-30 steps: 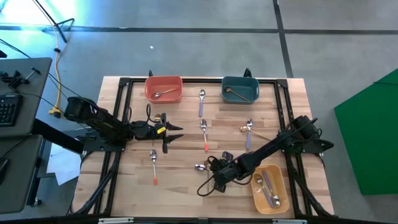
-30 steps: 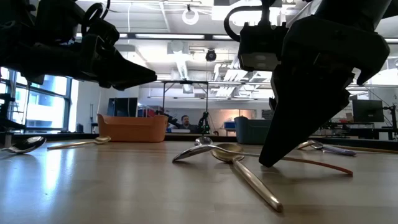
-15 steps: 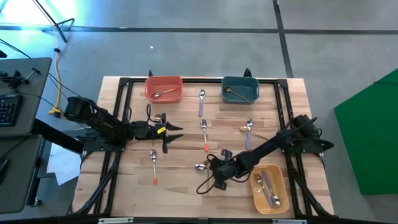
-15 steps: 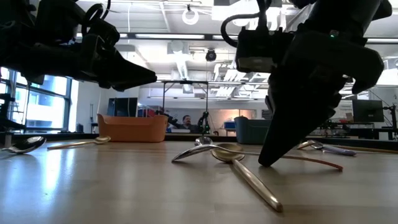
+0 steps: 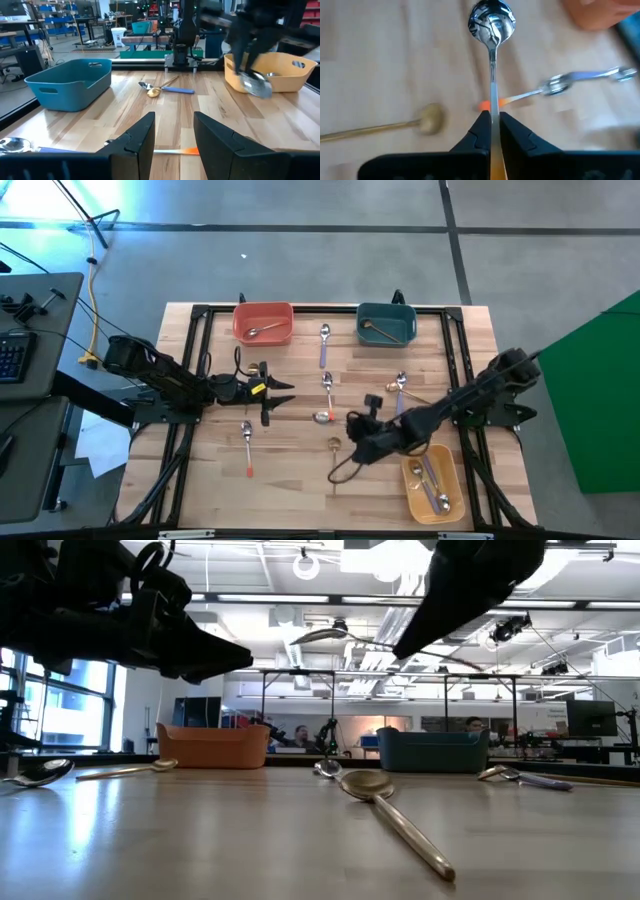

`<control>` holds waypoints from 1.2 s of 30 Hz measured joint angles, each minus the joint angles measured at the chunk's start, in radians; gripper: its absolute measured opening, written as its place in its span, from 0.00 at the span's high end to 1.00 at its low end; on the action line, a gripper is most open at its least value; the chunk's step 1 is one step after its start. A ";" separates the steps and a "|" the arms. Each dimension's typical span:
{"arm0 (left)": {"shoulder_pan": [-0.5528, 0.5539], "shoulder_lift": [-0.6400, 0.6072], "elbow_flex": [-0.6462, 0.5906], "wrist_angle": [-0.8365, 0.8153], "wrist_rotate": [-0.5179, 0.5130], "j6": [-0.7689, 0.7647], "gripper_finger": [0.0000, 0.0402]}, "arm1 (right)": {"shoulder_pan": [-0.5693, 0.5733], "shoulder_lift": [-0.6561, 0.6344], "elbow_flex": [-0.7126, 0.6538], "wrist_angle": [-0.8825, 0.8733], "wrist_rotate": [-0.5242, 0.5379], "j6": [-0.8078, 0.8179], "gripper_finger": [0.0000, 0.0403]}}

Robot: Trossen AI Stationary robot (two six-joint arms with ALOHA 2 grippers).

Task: Sort silverware by color (type)
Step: Put the orange spoon into the orange bin

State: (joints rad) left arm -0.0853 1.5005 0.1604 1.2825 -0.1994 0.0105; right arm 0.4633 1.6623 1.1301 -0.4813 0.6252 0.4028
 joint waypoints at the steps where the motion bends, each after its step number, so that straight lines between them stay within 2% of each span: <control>1: 0.000 0.000 0.000 0.000 0.005 0.000 0.69 | -0.015 -0.003 0.000 -0.001 0.019 -0.034 0.98; 3: 0.000 0.000 0.000 0.002 0.006 -0.002 0.69 | -0.063 -0.007 0.000 0.024 0.026 -0.106 0.98; 9: 0.000 0.000 0.010 0.001 0.006 -0.007 0.69 | -0.258 0.001 0.000 0.102 -0.105 -0.339 0.98; 15: -0.001 0.000 0.011 0.010 -0.002 0.021 0.69 | -0.456 0.005 0.000 0.298 -0.340 -0.518 0.98; 18: -0.002 0.000 0.011 0.045 -0.005 0.036 0.69 | -0.515 0.007 0.000 0.314 -0.393 -0.536 0.98; 21: 0.002 -0.001 0.011 0.056 -0.005 0.036 0.69 | -0.540 0.007 0.000 0.343 -0.385 -0.535 0.98; 28: 0.021 -0.001 0.011 0.105 -0.016 -0.045 0.69 | -0.518 0.018 0.000 0.564 -0.367 -0.590 0.98; 33: 0.018 -0.001 0.014 0.219 -0.019 -0.075 0.68 | -0.486 0.098 0.000 0.777 -0.269 -0.652 0.98; 36: 0.026 -0.001 0.032 0.220 -0.065 -0.078 0.68 | -0.475 0.154 0.000 0.914 -0.257 -0.676 0.98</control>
State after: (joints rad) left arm -0.0595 1.4994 0.1928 1.5022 -0.2641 -0.0677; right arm -0.0114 1.8164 1.1301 0.4328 0.3685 -0.2729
